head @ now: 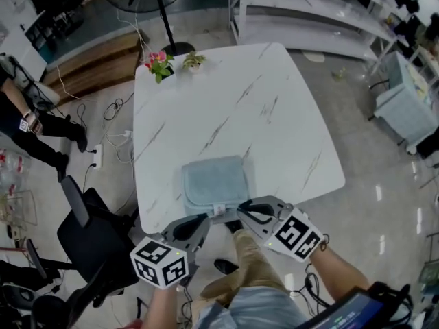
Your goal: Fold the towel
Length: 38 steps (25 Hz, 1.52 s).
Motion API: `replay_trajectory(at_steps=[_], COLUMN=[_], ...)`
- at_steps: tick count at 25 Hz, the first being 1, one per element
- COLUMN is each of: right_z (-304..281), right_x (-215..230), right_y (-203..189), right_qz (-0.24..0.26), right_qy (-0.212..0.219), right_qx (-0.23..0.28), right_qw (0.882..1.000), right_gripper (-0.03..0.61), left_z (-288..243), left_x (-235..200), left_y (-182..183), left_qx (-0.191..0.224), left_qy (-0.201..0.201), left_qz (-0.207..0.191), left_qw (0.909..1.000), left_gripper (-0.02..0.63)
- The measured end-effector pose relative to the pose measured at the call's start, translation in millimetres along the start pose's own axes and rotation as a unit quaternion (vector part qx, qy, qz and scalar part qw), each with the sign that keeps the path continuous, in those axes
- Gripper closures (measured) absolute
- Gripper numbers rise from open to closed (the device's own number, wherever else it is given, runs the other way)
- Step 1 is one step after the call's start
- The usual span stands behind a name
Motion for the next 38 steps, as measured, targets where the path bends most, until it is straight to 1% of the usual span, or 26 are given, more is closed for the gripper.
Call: replay_trajectory(at_steps=[1, 2, 3, 4, 6, 8, 10, 11, 14, 18, 21, 23, 26, 28, 38], right_z=[9, 16, 23, 28, 39, 49, 58, 63, 75, 82, 82, 83, 86, 87, 89], right_x=[-2, -5, -8, -9, -13, -16, -18, -20, -29, -36, -37, -39, -39, -39, -43], right_y=[12, 25, 39, 55, 92, 127, 155, 165, 181, 187, 189, 189, 191, 192, 193], right_qz=[-0.013, -0.027, -0.04, -0.048, -0.051, -0.047, -0.032, -0.021, 0.003, 0.0, 0.008, 0.01, 0.013, 0.015, 0.013], right_qy=[-0.014, -0.026, -0.037, -0.048, -0.076, -0.109, -0.135, -0.144, -0.166, -0.177, -0.18, -0.182, -0.19, -0.194, -0.195], right_qx=[0.023, 0.048, 0.073, 0.098, 0.143, 0.185, 0.218, 0.231, 0.258, 0.277, 0.283, 0.284, 0.291, 0.295, 0.302], right_qw=[1.0, 0.998, 0.996, 0.993, 0.985, 0.976, 0.966, 0.962, 0.952, 0.945, 0.942, 0.942, 0.938, 0.935, 0.933], right_gripper=[0.556, 0.557, 0.557, 0.558, 0.558, 0.56, 0.56, 0.56, 0.56, 0.56, 0.56, 0.56, 0.561, 0.562, 0.561], left_z=[11, 22, 33, 42, 59, 75, 89, 94, 108, 125, 129, 130, 130, 130, 129], left_x=[10, 21, 32, 43, 63, 78, 90, 95, 106, 115, 119, 122, 125, 126, 130], left_y=[12, 26, 42, 59, 88, 111, 129, 135, 144, 149, 151, 152, 153, 154, 156], left_qx=[0.03, 0.061, 0.09, 0.118, 0.168, 0.211, 0.247, 0.26, 0.282, 0.301, 0.309, 0.312, 0.314, 0.314, 0.312], left_qy=[0.009, 0.028, 0.056, 0.087, 0.144, 0.183, 0.21, 0.219, 0.235, 0.258, 0.265, 0.266, 0.266, 0.265, 0.266], left_qz=[-0.009, -0.027, -0.053, -0.084, -0.141, -0.177, -0.194, -0.198, -0.208, -0.226, -0.233, -0.234, -0.24, -0.241, -0.244], left_qw=[0.9995, 0.9974, 0.9929, 0.9855, 0.9648, 0.9437, 0.9259, 0.9193, 0.9065, 0.8898, 0.8834, 0.8817, 0.8795, 0.8792, 0.879], left_gripper=[0.606, 0.606, 0.606, 0.606, 0.606, 0.606, 0.606, 0.606, 0.606, 0.606, 0.606, 0.606, 0.606, 0.606, 0.606])
Point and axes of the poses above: the fingertips, and each gripper's own axes: z backward along the fingers, x to its right, y out of its top, the point moved 10 cm from there along z, backward along the fingers, and after that the axes turned 6 degrees about -y, right-handed, at the moved point
